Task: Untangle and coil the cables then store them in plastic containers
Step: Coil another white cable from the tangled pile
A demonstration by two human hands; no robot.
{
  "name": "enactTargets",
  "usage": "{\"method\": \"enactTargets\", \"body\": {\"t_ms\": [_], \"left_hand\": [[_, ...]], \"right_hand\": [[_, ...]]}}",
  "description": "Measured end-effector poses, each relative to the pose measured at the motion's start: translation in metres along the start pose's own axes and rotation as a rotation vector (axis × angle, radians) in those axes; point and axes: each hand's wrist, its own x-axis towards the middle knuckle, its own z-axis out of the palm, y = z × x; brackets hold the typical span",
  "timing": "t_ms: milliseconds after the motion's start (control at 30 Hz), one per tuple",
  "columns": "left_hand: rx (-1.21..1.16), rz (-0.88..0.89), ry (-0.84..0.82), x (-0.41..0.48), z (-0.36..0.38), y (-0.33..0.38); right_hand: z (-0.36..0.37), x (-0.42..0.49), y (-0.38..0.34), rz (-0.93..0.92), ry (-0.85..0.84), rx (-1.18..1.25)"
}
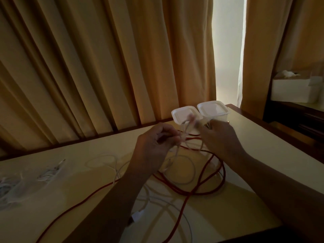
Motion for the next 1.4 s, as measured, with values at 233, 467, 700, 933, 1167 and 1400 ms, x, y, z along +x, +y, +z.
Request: {"method": "enactTargets", "body": {"t_ms": [233, 467, 700, 933, 1167, 1400], "left_hand": [[0.083, -0.212, 0.24, 0.009, -0.019, -0.023], [0.298, -0.227, 0.015, 0.015, -0.041, -0.022], [0.2, -0.17, -0.049, 0.018, -0.065, 0.012], [-0.482, 0.006, -0.093, 0.033, -0.063, 0.034], [-0.389, 0.08, -0.139, 0.042, -0.067, 0.029], [0.631, 0.159, 0.367, 0.036, -0.043, 0.048]], "right_hand": [[-0.009, 0.006, 0.004, 0.242, -0.093, 0.233], [-0.014, 0.01, 0.005, 0.138, -0.161, 0.308], [-0.034, 0.017, 0.005, -0.066, -0.098, 0.155], [-0.048, 0.024, 0.0, -0.193, -0.13, 0.132], [-0.056, 0.027, -0.009, -0.259, -0.07, 0.013], [-0.052, 0.019, -0.019, -0.241, -0.061, -0.035]]}}
